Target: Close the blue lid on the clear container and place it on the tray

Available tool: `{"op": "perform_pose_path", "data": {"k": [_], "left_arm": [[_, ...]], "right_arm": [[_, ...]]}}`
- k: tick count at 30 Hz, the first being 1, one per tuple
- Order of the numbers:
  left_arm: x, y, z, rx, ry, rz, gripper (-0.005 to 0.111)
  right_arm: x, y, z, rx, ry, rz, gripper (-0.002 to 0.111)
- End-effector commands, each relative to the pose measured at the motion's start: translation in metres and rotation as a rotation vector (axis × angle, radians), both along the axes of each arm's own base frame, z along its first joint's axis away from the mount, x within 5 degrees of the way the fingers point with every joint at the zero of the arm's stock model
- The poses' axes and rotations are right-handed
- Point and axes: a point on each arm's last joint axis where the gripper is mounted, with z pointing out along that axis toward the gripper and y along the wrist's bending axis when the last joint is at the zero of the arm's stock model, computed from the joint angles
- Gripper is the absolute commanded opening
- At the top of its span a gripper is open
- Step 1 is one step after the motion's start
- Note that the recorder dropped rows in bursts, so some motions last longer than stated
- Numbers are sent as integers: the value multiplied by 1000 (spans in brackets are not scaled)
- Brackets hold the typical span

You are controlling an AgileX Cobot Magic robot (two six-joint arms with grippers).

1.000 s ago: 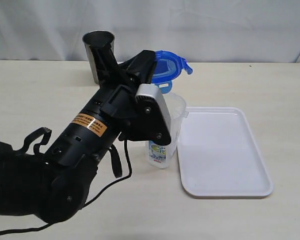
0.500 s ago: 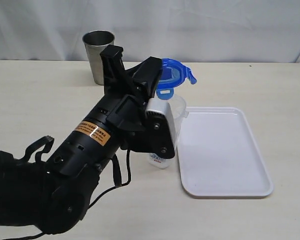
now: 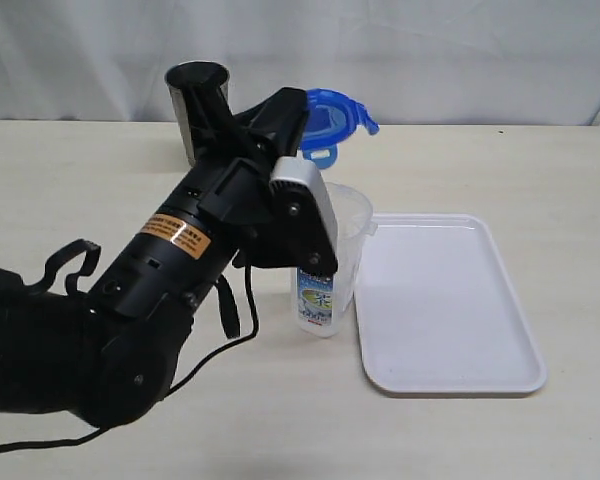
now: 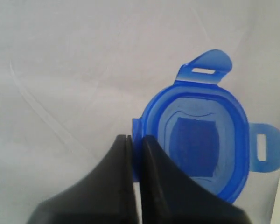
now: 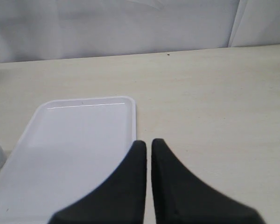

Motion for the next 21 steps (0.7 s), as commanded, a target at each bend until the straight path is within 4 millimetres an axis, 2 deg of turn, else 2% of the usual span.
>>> {"op": "perform_pose_path", "data": {"k": [1, 21], "left_arm": [[8, 5, 6, -46, -9, 30, 0], [8, 0, -6, 21, 106, -13, 0]], "right_arm": [[0, 0, 0, -2, -6, 1, 4], [0, 0, 0, -2, -6, 1, 4]]}}
